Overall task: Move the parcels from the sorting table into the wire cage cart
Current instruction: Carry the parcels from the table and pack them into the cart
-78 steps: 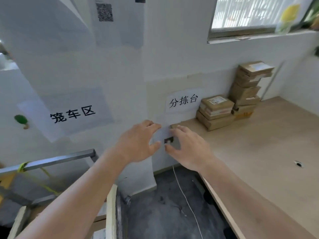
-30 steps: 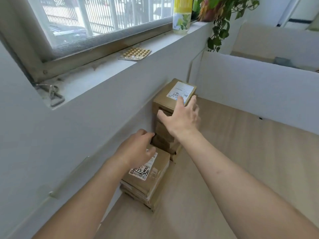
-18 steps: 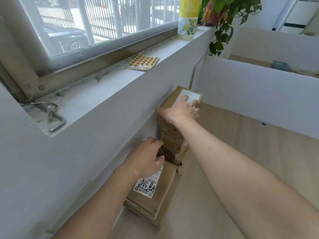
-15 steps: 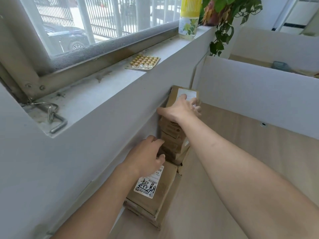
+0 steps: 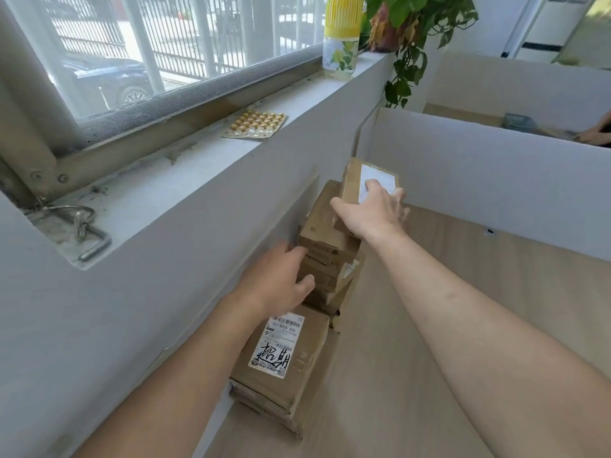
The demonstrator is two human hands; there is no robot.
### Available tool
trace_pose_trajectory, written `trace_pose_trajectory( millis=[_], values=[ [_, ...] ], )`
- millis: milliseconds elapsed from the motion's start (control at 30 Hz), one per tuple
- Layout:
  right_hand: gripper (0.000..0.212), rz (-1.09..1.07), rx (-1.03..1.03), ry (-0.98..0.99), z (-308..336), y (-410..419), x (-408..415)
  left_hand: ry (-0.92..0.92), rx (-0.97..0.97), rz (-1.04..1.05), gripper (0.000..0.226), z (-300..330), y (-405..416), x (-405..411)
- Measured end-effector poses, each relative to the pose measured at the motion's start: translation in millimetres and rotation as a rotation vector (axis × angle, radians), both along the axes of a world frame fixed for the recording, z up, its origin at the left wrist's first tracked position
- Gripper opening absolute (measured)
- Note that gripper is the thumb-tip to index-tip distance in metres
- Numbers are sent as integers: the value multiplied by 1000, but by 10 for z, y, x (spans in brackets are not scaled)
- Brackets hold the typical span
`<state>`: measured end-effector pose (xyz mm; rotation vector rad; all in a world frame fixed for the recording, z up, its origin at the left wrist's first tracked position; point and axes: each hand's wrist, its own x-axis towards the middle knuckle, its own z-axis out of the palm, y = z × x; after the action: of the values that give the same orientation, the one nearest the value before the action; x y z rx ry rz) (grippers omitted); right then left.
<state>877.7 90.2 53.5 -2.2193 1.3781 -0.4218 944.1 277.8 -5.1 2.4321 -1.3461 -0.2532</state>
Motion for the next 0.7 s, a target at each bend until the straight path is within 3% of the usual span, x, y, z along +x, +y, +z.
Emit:
trace_pose_trajectory(
  millis=[167,300,433,533,700],
  values=[
    [62,-53,-15,11,-23,-181,-320,-106,36,132,54,232,-272,-77],
    [72,-59,6,36,-72,-260,-533,-94,14,277,64,407,-546,-146],
    [68,-81,7,37,-101,-321,-705,-207,28,162,77,468,-878,-132],
    [60,-95,-1,76,-115,-333,-824,-180,102,99,87,445,-1109,-104],
    [67,-66,-28,121,-173,-233,-965,-121,204,107,86,305,-1305,-74]
  ],
)
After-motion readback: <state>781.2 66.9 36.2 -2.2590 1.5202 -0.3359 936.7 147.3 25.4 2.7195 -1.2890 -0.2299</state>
